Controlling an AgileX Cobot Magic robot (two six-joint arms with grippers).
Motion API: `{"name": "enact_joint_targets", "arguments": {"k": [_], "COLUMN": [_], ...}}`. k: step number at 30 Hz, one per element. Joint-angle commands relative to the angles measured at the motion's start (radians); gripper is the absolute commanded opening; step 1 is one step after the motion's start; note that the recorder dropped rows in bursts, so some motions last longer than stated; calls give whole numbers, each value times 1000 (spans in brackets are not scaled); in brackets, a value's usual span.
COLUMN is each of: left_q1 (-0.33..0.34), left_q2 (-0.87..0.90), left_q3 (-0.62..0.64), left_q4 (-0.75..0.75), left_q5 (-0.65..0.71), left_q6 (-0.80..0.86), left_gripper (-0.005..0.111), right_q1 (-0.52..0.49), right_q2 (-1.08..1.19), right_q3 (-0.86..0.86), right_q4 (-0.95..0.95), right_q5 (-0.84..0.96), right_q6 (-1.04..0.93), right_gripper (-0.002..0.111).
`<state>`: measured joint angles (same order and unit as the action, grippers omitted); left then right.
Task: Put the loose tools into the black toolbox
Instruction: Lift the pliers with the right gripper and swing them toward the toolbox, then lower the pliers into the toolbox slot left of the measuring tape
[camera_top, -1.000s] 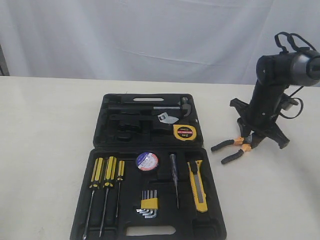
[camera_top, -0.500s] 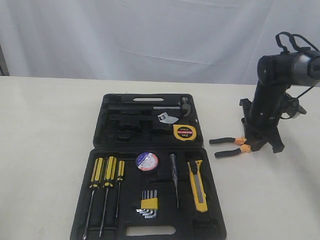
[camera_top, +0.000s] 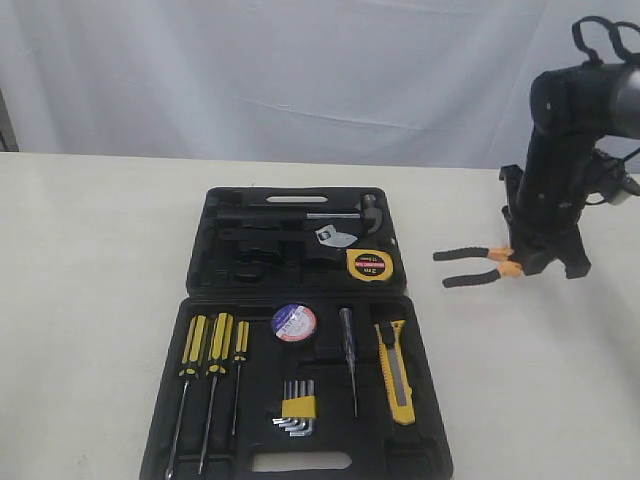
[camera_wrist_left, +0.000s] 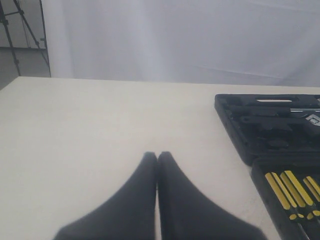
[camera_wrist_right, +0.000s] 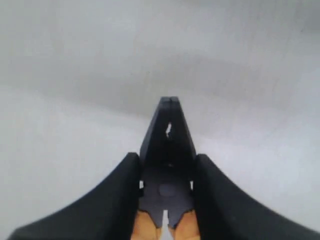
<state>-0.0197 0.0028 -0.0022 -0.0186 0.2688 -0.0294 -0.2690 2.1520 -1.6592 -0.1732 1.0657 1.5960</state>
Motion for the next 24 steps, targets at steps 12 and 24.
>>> {"name": "enact_joint_targets", "arguments": {"k": [12,24], "left_q1": [-2,-2], "left_q2": [-3,-3], "left_q3": [2,2], "left_q4": [-2,-2], "left_q5": [0,0], "left_q6": [-1,-1], "left_gripper": [0,0], "right_q1": [319,484], "right_q2": [-111,-9], "right_q3": [-4,-18], "right_q4": [-8,-9], "right_q5": [-234,-449], "right_q6": [349,509], "right_gripper": [-1,-1]}}
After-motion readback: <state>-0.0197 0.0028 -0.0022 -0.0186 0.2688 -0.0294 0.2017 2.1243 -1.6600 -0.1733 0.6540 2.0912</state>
